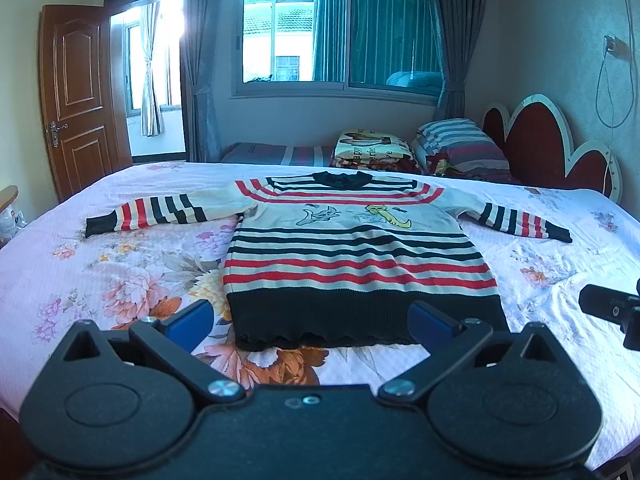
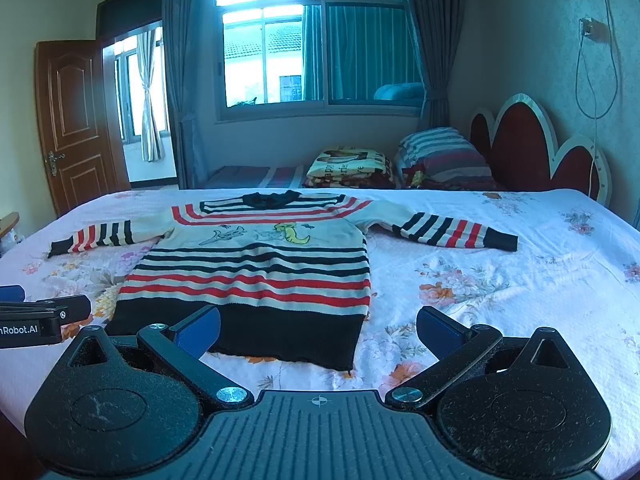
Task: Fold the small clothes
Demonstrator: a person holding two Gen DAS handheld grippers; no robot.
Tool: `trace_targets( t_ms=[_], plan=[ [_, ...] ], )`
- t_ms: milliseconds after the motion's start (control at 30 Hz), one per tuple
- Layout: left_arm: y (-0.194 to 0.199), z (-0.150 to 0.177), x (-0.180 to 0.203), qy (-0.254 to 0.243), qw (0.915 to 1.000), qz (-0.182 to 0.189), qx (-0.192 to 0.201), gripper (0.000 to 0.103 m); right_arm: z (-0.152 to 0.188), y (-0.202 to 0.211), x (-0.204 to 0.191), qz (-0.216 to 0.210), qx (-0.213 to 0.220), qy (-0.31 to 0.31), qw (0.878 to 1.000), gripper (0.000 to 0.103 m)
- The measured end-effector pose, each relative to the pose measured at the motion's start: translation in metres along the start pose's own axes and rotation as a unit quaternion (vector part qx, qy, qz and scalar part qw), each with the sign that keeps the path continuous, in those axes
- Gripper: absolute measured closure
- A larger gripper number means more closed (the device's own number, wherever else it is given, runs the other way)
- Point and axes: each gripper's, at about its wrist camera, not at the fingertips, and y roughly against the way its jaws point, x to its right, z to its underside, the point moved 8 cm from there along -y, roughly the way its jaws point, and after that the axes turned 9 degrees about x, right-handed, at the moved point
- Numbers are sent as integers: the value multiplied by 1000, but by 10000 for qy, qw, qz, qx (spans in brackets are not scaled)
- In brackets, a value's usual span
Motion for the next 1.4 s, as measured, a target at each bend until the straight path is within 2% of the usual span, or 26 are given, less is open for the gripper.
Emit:
trace_targets(
  t_ms=[1300,1400],
  plan=[
    [2,-1,-2,-7,10000,-29,29,1,0,4,-1,-27,5,-61,10000,0],
    [1,-1,-4,168,9998,14,-38,1,1,1,2,30,-32,-79,10000,0]
  ],
)
